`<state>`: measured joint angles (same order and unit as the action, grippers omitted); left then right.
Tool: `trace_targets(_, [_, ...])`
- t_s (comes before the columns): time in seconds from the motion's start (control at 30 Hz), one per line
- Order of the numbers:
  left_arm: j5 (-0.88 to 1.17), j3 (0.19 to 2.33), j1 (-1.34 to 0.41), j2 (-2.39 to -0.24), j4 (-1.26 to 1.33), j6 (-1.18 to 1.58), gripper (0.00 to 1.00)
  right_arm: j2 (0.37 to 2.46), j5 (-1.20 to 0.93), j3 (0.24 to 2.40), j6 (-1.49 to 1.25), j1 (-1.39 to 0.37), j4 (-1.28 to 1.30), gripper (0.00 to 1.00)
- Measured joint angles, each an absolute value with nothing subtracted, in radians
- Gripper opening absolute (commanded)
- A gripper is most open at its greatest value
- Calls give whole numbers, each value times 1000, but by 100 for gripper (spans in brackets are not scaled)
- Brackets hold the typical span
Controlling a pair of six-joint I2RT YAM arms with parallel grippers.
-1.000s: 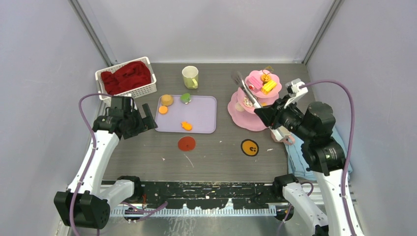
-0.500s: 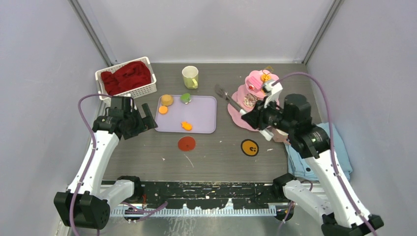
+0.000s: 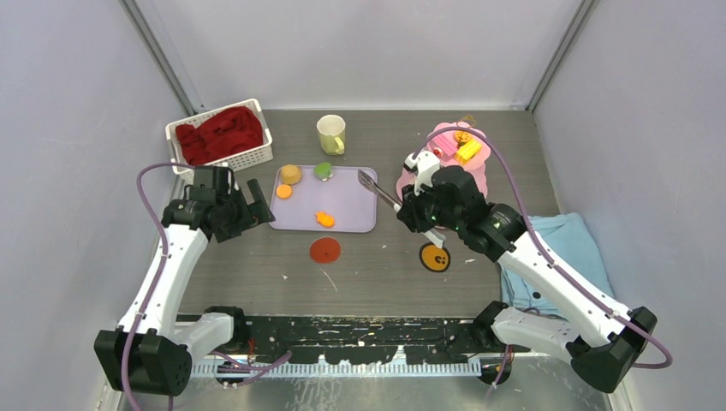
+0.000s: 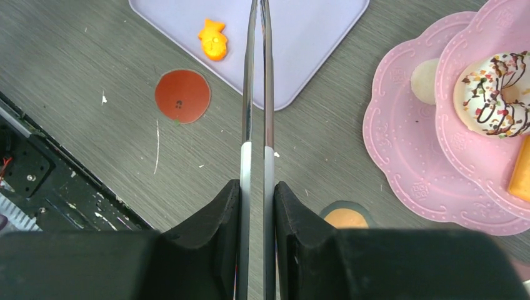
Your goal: Serve the afternoon tea
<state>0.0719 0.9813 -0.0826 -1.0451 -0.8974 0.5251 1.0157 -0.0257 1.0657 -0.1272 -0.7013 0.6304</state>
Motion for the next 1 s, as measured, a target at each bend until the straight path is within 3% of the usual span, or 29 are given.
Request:
trace_targets(0.3, [78, 981, -83, -1055, -896, 542, 100, 1048, -1, 1038, -169, -727, 578, 4])
trace_targets(0.5, [82, 981, -83, -1055, -896, 542, 100, 1132, 10, 1015, -226, -745, 539, 12])
trace_targets(1.0, [81, 981, -83, -1055, -895, 541, 100, 1192, 40, 996, -275, -763, 519, 21])
